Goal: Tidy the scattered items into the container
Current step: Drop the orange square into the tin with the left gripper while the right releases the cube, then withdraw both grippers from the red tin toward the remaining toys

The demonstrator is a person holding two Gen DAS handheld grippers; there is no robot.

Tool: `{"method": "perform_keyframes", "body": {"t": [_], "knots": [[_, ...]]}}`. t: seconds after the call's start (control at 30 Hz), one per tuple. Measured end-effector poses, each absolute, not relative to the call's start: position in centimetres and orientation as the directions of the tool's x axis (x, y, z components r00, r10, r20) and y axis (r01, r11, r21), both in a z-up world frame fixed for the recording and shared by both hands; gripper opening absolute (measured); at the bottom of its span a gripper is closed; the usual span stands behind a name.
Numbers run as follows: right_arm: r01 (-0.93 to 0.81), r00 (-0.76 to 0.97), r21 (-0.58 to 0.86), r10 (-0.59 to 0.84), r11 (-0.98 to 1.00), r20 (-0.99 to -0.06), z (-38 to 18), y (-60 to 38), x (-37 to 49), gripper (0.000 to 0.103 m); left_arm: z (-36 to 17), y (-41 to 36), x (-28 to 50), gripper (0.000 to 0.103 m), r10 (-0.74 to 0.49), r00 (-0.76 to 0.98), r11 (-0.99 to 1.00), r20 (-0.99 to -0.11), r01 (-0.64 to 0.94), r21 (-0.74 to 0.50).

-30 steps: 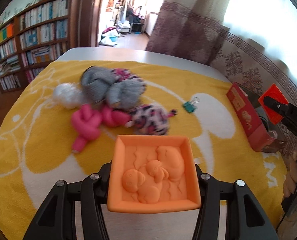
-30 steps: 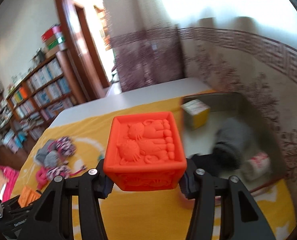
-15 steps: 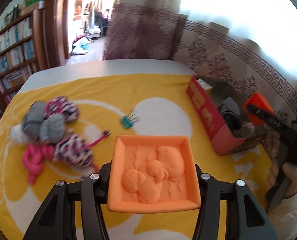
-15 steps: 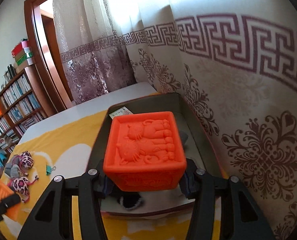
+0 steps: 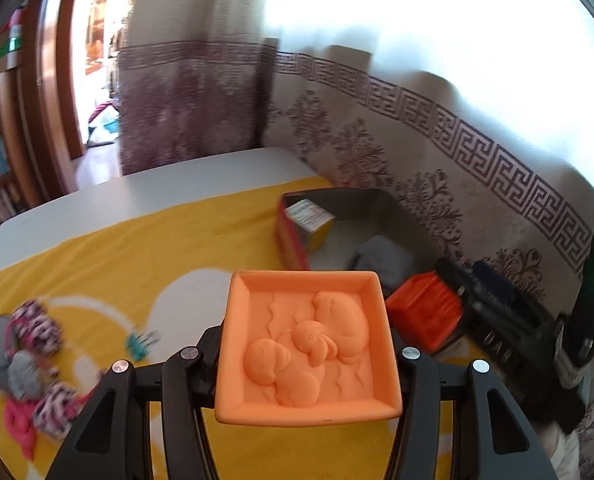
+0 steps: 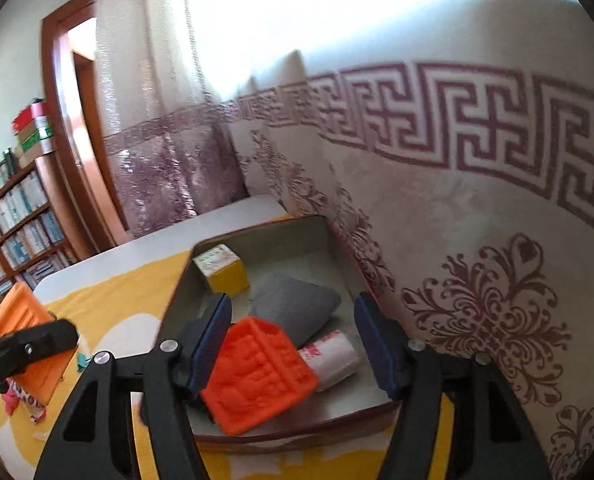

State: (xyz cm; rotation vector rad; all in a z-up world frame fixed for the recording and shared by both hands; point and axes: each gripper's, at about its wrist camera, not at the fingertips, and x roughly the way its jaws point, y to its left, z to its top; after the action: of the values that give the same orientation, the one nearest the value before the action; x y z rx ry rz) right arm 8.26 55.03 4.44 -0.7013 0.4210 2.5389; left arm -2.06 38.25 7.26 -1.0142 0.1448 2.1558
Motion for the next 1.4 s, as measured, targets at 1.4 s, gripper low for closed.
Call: {"method": "perform_keyframes", "body": {"t": [1.4], "knots": [[-0.386, -0.804, 0.070, 0.299, -0.920, -0.514, 4.2, 51.9, 7.1, 0.072, 5.4, 36.1, -5.0, 0.061, 0.587, -0.378, -0.749, -0.716, -0.590, -0.302]]}}
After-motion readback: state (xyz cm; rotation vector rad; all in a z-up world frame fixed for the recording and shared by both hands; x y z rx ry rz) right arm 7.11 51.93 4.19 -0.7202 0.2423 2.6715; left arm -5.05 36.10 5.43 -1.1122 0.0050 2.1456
